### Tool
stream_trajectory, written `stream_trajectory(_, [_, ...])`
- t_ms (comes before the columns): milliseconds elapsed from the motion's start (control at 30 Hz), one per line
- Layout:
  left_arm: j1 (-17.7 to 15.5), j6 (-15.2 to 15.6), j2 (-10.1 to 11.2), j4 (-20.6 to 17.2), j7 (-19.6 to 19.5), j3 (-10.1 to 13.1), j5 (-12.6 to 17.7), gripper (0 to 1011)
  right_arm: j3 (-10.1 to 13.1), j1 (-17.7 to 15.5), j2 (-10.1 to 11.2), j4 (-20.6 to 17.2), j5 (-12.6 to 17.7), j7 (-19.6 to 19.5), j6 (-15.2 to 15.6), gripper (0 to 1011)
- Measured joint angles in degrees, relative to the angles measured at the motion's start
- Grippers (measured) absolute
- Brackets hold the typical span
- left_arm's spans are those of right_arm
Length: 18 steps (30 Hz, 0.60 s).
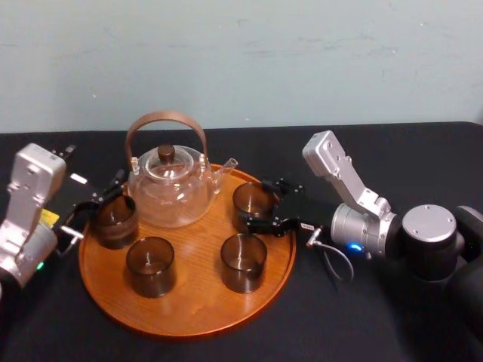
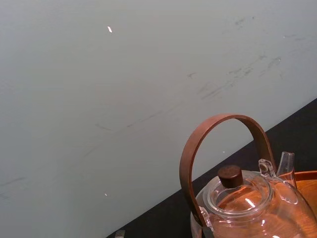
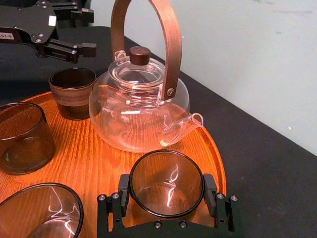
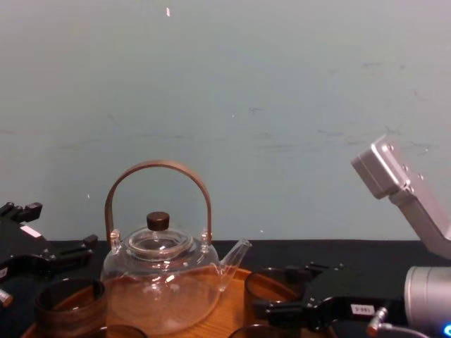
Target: Pick up the glass from the table and place it on the tray.
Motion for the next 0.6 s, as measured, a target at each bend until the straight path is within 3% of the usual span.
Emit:
stream_trajectory(433, [0.00,0.00,0.00,0.00,0.00,0.00,0.00,1002,-0.01,0.00,-0.06,0.04,-0.33,-0.19,0.00,904])
stream_trajectory(600, [0.00,0.00,0.00,0.00,0.00,0.00,0.00,1001,0.00,-0.03,-0.03,0.04,-0.38,-0.16,0.06,1000])
